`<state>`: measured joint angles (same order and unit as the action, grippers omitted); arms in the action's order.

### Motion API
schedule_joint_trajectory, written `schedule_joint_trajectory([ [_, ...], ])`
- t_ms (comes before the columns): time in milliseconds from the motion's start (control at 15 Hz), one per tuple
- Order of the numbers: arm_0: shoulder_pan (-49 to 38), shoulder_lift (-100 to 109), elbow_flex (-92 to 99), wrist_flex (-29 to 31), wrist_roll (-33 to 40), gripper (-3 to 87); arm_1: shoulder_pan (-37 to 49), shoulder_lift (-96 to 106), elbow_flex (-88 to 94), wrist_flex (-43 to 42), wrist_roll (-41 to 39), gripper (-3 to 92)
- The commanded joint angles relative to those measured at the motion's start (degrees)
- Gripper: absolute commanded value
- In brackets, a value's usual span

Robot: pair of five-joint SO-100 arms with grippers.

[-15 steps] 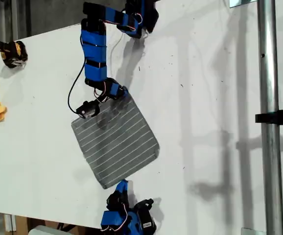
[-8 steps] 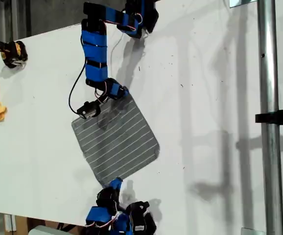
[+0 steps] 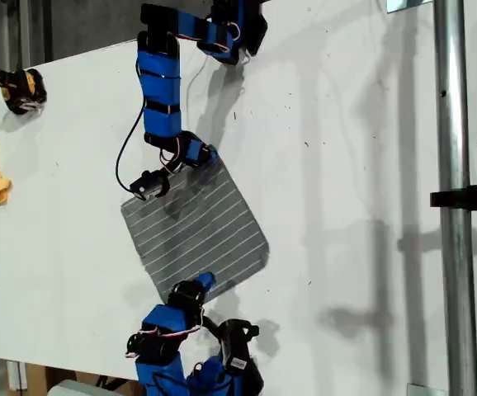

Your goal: Grasp corners of a towel and fold twice.

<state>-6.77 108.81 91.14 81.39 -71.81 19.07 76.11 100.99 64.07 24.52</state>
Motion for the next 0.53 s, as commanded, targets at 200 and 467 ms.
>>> schedule_joint_trajectory([
  [200,7.4,-10.6,-13.2,2.2,3.8,-2.7,0.4,6.0,-4.0,0.9,0.8,-0.2],
  [467,7.4,-9.2,-12.2,3.1,5.9,-0.4,0.8,5.7,-4.0,0.6,0.8,-0.2],
])
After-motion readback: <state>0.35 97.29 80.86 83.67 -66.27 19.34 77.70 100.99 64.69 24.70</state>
